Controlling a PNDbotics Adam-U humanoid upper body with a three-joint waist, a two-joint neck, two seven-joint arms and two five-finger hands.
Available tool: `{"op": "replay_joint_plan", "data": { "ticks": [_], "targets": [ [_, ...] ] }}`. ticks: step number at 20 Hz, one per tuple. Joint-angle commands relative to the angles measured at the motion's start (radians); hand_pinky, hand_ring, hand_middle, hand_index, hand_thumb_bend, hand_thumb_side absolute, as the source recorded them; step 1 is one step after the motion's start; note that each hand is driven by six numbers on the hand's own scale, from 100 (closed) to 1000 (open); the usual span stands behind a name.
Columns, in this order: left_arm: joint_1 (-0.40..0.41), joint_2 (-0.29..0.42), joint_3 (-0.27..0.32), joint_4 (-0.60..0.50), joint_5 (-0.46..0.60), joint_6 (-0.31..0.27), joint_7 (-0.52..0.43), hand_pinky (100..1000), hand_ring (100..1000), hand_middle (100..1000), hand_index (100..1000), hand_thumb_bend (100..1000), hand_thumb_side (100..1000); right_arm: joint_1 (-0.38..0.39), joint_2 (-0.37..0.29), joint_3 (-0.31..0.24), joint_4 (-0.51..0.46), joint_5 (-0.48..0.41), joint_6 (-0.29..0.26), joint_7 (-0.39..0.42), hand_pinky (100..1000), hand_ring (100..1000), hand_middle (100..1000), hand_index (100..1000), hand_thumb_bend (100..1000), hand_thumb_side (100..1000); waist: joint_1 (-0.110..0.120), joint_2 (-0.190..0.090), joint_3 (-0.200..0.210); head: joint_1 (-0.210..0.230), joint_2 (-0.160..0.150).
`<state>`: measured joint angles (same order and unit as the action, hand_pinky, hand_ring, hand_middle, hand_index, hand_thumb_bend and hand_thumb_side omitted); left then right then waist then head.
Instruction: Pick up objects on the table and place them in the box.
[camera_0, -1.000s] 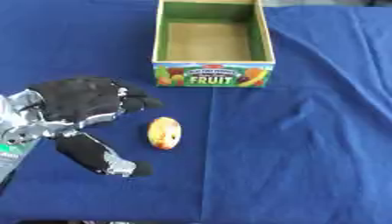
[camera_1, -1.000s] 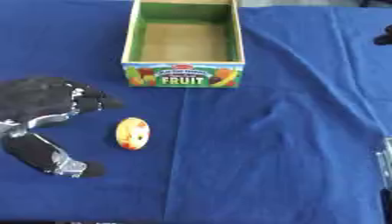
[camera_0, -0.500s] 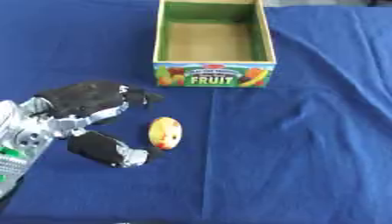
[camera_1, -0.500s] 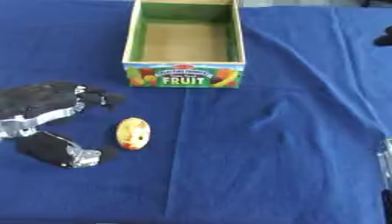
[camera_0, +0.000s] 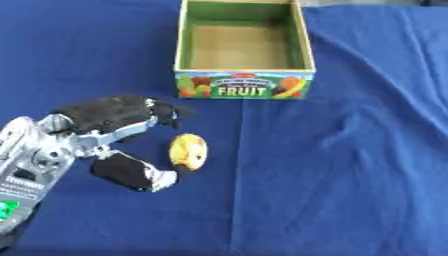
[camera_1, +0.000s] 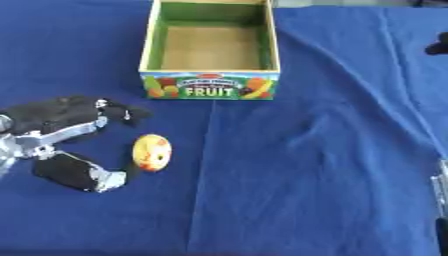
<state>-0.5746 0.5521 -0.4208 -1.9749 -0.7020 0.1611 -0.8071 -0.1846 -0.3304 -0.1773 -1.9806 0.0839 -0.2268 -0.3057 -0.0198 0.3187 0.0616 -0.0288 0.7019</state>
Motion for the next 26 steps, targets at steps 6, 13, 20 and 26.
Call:
{"op": "replay_joint_plan", "data": {
  "ticks": [6,13,20,26],
  "targets": [
    [-0.026,-0.006,-0.006,0.05,-0.077,-0.001,0.015,630,818,767,1000,280,642,-0.008,-0.012,0.0,-0.019,-0.009,-0.001,0.008,667,543,531,790,100,1000,0.002,-0.015,-0.003,0.007,-0.014],
    [-0.034,-0.021,-0.023,0.123,-0.117,-0.043,-0.02,682,862,823,1000,543,745,-0.007,-0.01,0.0,-0.019,-0.011,0.0,0.01,667,544,531,791,100,1000,0.002,-0.015,-0.006,0.01,-0.017],
    [-0.043,-0.038,-0.023,0.174,-0.128,-0.057,-0.025,661,844,782,1000,594,788,-0.007,-0.006,0.003,-0.019,-0.013,0.002,0.013,667,544,529,790,100,1000,0.001,-0.013,-0.007,0.012,-0.019],
    [-0.048,-0.055,-0.029,0.222,-0.182,-0.049,0.043,632,817,738,972,519,785,-0.006,-0.003,0.003,-0.019,-0.014,0.002,0.015,667,544,528,790,100,1000,-0.001,-0.012,-0.009,0.014,-0.021]
  ]
}}
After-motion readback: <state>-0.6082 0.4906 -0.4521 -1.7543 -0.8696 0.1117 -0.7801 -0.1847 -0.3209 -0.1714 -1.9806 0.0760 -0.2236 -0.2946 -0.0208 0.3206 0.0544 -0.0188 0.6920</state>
